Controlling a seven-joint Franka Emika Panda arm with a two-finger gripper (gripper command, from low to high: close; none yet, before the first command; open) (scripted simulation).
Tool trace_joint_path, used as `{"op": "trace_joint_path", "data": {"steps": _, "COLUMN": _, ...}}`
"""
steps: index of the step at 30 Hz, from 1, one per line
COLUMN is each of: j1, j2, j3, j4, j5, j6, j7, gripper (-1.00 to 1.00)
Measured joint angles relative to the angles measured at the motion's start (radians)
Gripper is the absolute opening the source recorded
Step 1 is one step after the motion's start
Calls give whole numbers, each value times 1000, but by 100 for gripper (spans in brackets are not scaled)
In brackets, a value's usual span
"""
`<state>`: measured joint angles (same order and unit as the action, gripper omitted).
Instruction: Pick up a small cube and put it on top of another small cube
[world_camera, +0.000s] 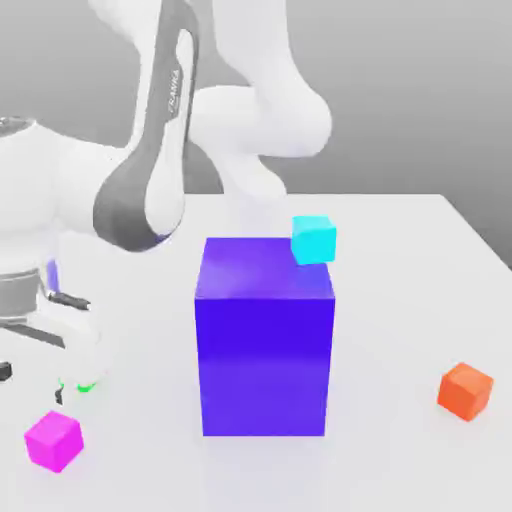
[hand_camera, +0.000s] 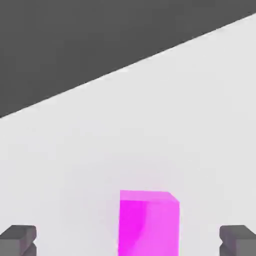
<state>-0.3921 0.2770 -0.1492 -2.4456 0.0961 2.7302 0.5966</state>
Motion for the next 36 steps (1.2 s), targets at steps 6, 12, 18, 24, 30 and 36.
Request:
{"op": "trace_joint_path", "data": {"steps": 6, "j1": -47, "j2": 168, "j3": 50, "j4": 30, "j5": 55, "j6": 125, "j7": -43, "gripper": -100}}
{"op": "trace_joint_path", "data": {"steps": 12, "j1": -48, "j2": 167, "j3": 51, "j4": 30, "j5": 53, "j6": 124, "j7": -42, "gripper": -100}}
{"op": "trace_joint_path", "data": {"steps": 18, "j1": -20, "j2": -26, "j3": -8, "j4": -32, "j5": -22, "j6": -7, "j7": 28, "gripper": -100}}
{"op": "trace_joint_path", "data": {"steps": 24, "j1": -75, "j2": -244, "j3": -105, "j4": -215, "j5": -148, "j6": -37, "j7": 217, "gripper": -100}}
{"op": "trace_joint_path", "data": {"steps": 30, "j1": -131, "j2": -345, "j3": -132, "j4": -350, "j5": -144, "j6": 0, "j7": 290, "gripper": -100}}
{"op": "trace_joint_path", "data": {"steps": 36, "j1": -134, "j2": -181, "j3": -95, "j4": -347, "j5": 0, "j6": 155, "j7": 191, "gripper": 100}}
